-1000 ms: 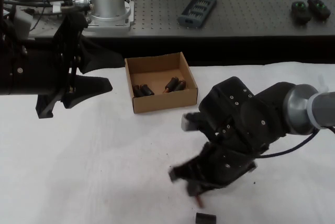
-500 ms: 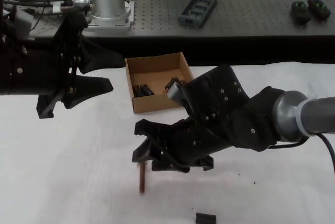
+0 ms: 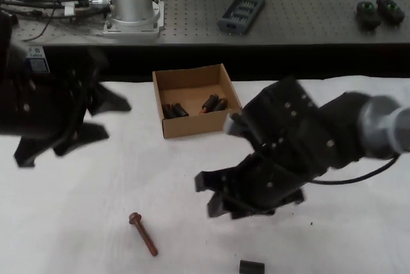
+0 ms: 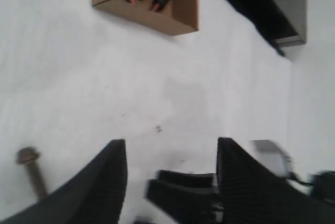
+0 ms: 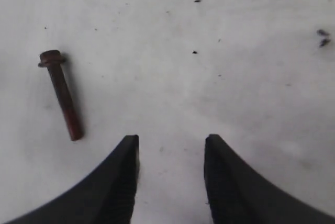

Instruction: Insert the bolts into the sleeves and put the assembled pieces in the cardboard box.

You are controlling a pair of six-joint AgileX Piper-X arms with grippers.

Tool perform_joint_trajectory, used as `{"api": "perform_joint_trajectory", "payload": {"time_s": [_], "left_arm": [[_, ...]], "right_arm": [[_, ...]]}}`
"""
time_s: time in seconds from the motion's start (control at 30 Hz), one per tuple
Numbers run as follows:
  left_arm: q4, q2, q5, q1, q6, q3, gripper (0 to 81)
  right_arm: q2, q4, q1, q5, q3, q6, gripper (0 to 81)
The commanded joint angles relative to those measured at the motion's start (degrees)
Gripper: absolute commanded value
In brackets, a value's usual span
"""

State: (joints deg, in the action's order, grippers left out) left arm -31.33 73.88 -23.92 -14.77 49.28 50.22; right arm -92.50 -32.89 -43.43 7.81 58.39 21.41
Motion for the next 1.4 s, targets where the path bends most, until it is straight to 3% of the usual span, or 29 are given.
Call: {"api": "perform_joint_trajectory", "payload": {"time_s": [0.0,0.23,0.47,0.63,1.0,1.37], "left_arm": [[-2.86,-0.69,3.71,-1.17,-1.72,0.28,38.6],[-3.31,0.44,5.73,-4.94,12.56,-0.46,38.6],[-3.48,4.14,8.09,-10.95,23.05,-5.84,38.6],[-3.35,7.46,11.87,-12.63,23.69,-7.03,38.6],[1.25,13.28,12.59,-12.63,24.98,-7.03,34.7],[3.98,17.89,12.77,-12.63,20.94,-5.56,34.7]], "right_arm": [[0.54,-1.12,0.21,-1.09,0.49,-0.77,31.4],[6.22,-3.34,0.21,-2.15,0.38,-15.29,31.4],[6.97,-11.81,0.21,-2.15,-0.53,-18.82,31.3],[11.08,-9.93,0.21,-2.15,-4.46,-18.94,31.3],[18.48,-5.0,-0.08,-2.15,-15.09,-17.1,31.3],[18.9,-2.39,-0.08,-1.65,-16.36,-13.28,31.3]]}}
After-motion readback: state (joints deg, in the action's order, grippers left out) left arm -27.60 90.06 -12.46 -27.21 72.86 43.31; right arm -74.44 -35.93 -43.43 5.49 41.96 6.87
